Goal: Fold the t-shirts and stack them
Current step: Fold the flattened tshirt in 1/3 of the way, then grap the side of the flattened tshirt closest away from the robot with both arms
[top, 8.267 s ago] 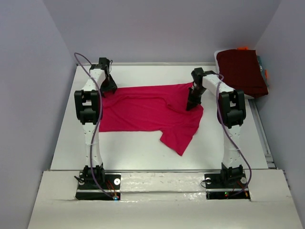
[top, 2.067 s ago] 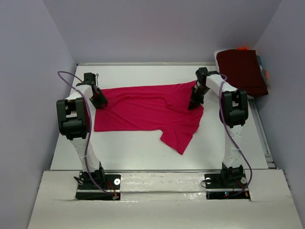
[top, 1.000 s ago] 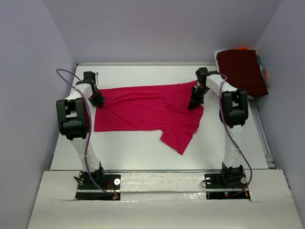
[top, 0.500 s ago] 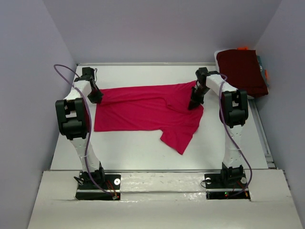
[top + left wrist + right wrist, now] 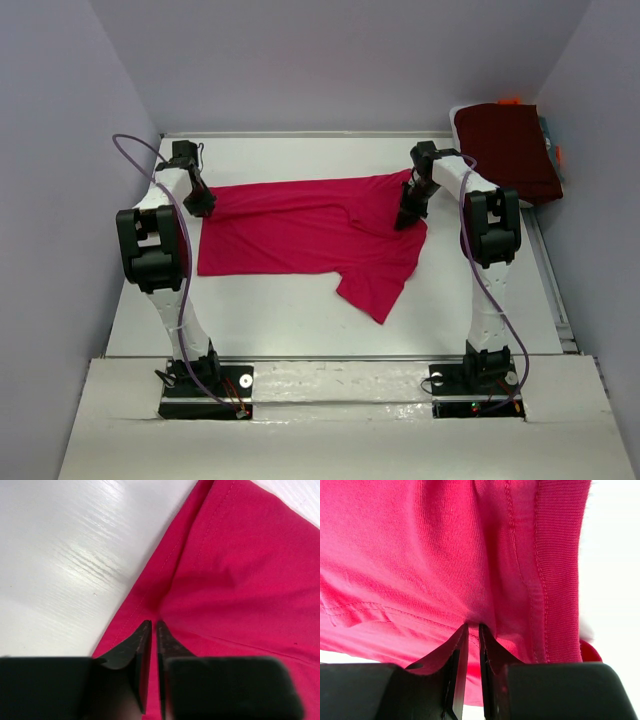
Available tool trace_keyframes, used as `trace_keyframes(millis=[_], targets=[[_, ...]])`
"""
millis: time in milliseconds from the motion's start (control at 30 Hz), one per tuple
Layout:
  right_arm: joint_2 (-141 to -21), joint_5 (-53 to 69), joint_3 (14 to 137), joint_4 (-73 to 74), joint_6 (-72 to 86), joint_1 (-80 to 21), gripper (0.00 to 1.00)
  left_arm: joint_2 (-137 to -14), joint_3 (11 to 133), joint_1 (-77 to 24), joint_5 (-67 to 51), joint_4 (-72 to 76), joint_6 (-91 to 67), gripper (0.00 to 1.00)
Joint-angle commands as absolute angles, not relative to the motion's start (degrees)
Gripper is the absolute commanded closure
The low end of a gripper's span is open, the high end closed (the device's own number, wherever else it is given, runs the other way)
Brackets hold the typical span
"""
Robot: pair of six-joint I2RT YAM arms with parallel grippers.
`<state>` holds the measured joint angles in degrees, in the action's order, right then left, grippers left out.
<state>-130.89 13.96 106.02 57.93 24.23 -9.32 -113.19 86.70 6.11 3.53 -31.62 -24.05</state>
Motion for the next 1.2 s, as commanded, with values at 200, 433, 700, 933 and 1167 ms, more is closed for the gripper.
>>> trace_keyframes(millis=[200, 433, 700, 933, 1167], targets=[[-132.71, 8.62, 103.8, 59.24, 23.2, -9.14, 0.79, -110.74, 85.52, 6.33, 5.8, -33.22, -24.52, 0.38], [-131.84, 8.26, 104.24, 59.33, 23.38, -9.14, 0.79, -109.69, 85.95, 6.33, 5.19, -32.0, -25.05, 0.31], [-131.83, 8.88, 113.01, 58.18, 26.19, -9.14, 0.79, -114.86, 97.1, 5.72, 1.59, -32.95, -25.14, 0.31], [-135.08, 6.33, 124.34, 58.45, 28.56, -9.14, 0.78, -122.16, 108.27, 2.47, -3.6, -35.07, -23.91, 0.31], [-139.57, 8.61, 132.19, 61.08, 30.06, -9.14, 0.77, -129.11, 115.4, 0.09, -6.33, -39.55, -22.85, 0.32]])
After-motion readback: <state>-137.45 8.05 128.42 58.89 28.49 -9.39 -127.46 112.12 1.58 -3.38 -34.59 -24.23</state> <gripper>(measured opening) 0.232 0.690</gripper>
